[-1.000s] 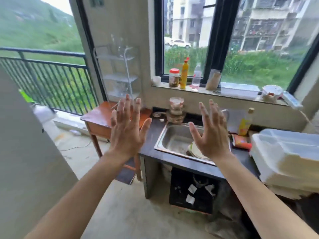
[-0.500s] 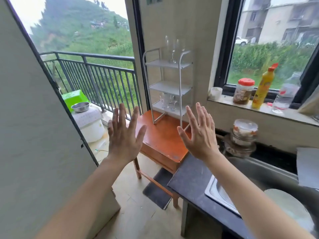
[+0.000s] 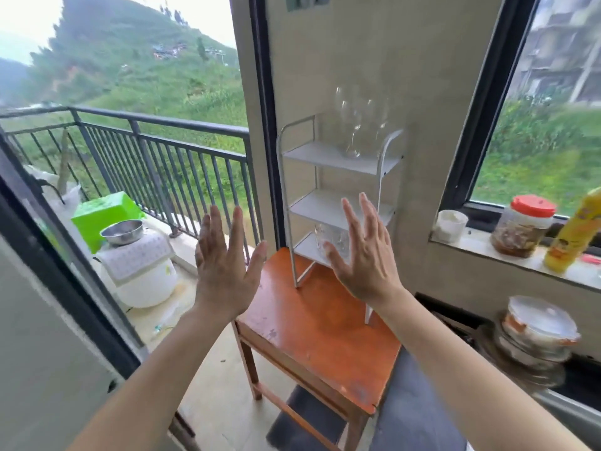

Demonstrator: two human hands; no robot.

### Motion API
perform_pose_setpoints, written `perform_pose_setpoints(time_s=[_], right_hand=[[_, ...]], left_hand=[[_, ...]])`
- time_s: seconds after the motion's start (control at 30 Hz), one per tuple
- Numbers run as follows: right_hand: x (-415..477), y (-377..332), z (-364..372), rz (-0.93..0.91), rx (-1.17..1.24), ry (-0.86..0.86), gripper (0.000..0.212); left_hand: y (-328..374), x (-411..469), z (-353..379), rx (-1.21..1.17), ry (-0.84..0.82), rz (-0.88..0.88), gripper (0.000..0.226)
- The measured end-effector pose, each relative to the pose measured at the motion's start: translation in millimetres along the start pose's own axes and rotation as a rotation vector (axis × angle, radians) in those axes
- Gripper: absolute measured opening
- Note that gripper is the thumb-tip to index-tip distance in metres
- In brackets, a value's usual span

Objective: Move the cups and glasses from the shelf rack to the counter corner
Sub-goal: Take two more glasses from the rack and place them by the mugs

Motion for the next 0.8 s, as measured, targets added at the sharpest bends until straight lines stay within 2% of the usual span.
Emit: perform_pose_setpoints(time_s=[0.27, 0.43, 0.63, 0.7, 0.8], right_hand=[[89, 17, 36, 0.218, -0.105, 0.138, 0.076], [134, 29, 27, 0.274, -0.108, 0.236, 0.076], [200, 63, -10, 0.309, -0.156, 0.370, 0.078], [222, 80, -21, 0.351, -0.172, 0.372, 0.078], [253, 114, -22, 0.497, -0.098, 0.254, 0.081]], left_hand=[[-32, 154, 70, -0.212, -0.159, 0.153, 0.074], [-6, 229, 99, -0.348, -0.212, 0.280, 0.073], [36, 289, 129, -0.545, -0.285, 0.312, 0.072], [51, 304, 139, -0.588, -0.330, 0.302, 0.073], [73, 324, 154, -0.632, -0.372, 0.268, 0.079]])
Point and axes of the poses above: each hand's wrist, its own x-axis towards the middle knuckle, its own z-axis out of the palm, y = z × x, the point moved 6 cm from there along x, towards the middle knuckle, and after that the axes turned 11 degrees about -x, right-handed, at the moved point
